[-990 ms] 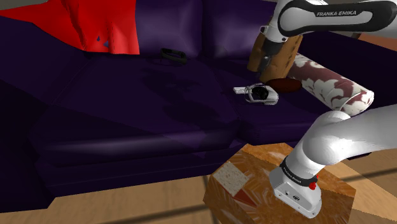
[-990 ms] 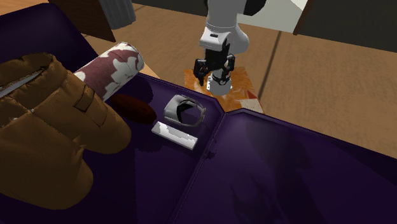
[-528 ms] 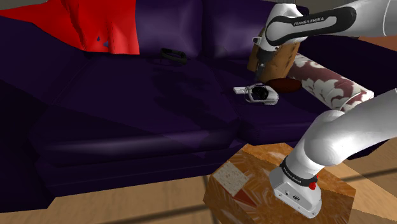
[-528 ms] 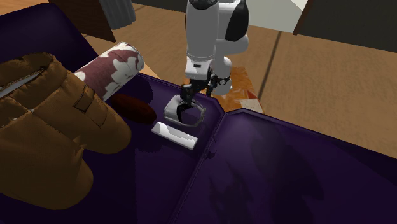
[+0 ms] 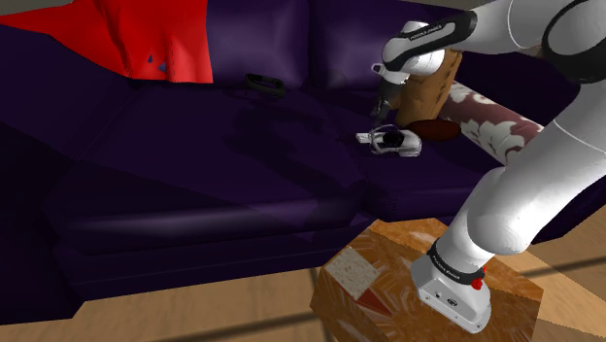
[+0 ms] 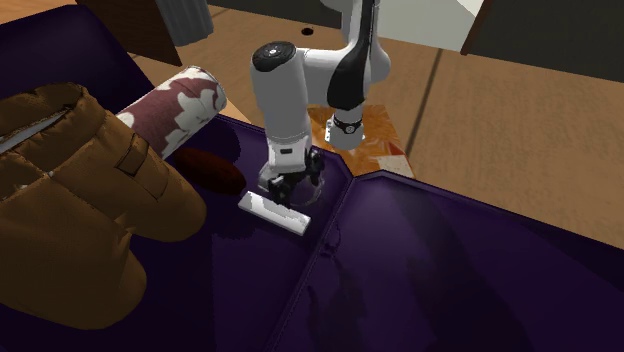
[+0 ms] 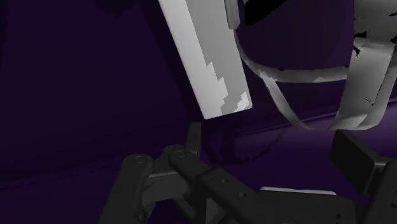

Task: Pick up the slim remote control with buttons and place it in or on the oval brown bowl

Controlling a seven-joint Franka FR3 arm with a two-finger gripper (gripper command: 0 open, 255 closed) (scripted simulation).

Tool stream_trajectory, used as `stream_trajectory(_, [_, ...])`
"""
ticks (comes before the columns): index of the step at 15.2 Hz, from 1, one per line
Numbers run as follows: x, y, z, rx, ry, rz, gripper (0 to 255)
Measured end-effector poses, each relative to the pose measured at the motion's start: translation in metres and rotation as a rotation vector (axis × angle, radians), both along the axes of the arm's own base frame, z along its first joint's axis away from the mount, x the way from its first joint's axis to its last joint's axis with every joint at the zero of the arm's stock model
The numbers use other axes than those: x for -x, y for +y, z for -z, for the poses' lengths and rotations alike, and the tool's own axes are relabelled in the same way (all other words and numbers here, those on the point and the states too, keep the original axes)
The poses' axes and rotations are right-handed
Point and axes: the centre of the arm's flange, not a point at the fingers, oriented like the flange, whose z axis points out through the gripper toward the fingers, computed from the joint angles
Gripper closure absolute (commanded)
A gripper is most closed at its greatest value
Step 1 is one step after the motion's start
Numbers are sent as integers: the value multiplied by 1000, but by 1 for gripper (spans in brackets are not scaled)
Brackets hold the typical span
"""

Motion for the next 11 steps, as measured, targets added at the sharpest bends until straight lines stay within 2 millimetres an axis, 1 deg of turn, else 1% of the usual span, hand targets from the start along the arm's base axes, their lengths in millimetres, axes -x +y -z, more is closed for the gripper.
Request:
stream_trajectory(1, [-9,-8,2,-19,-27,-12,0])
stream_trajectory(2, [-18,-17,15,-36,-26,-25,0])
stream_trajectory(3, [-19,-27,36,-5,16,-75,0])
stream_trajectory(4, [-20,-32,47,43,59,-128,0])
stream_trajectory(8, [-26,-29,74,89,97,-184,0])
stream_trajectory(11, [-28,-30,86,94,93,-189,0])
